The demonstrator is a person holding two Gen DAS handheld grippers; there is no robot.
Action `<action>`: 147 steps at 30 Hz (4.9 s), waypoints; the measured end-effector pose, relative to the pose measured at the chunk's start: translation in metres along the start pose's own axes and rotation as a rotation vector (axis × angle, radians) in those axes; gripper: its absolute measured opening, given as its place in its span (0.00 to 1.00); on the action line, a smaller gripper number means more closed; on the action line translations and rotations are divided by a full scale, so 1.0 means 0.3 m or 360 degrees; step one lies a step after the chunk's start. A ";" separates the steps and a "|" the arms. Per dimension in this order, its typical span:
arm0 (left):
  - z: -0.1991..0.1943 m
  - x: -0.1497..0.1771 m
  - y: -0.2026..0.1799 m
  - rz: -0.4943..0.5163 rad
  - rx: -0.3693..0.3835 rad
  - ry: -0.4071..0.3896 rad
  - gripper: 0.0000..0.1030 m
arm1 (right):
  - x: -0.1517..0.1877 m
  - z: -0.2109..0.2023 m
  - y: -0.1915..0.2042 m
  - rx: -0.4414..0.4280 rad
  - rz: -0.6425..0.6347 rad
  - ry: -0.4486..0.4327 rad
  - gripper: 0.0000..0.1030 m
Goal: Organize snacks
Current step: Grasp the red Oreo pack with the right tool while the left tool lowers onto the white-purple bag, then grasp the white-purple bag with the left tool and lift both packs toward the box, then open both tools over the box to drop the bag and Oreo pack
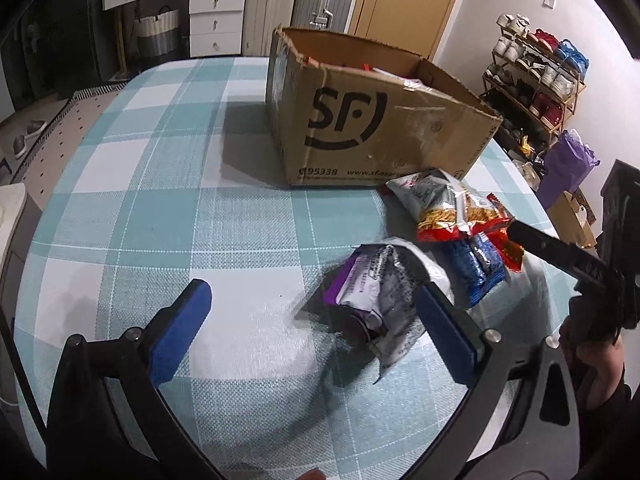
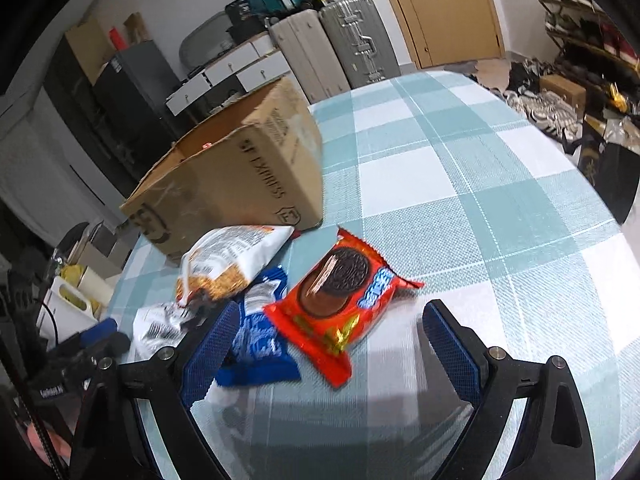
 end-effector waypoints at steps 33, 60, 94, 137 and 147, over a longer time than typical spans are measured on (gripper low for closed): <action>-0.025 0.020 0.055 -0.0075 0.0023 0.0044 0.99 | -0.016 0.034 0.038 0.0159 -0.0160 0.0036 0.42; 0.100 -0.023 -0.101 -0.0040 0.0085 0.0212 0.99 | 0.056 -0.143 0.048 0.0033 -0.0149 -0.0058 0.42; 0.096 -0.047 -0.227 0.0139 0.0135 0.0134 0.45 | 0.096 -0.295 0.033 -0.0054 -0.0098 -0.0171 0.42; -0.401 -0.387 -0.070 0.0084 0.0182 -0.0250 0.46 | -0.227 -0.390 0.513 -0.0318 -0.0588 -0.0153 0.42; -0.348 -0.573 -0.081 0.0092 0.0185 -0.0241 0.46 | -0.406 -0.272 0.586 -0.0285 -0.0682 -0.0123 0.42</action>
Point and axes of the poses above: each gripper's, at about its wrist camera, not at the fingertips, and z roughly the way its jaws point, y to its left, x to its underside, the point moved 1 cm from there along z, roughly the way its jaws point, and after that the axes turned 11 degrees about -x, right-handed, at the moved point
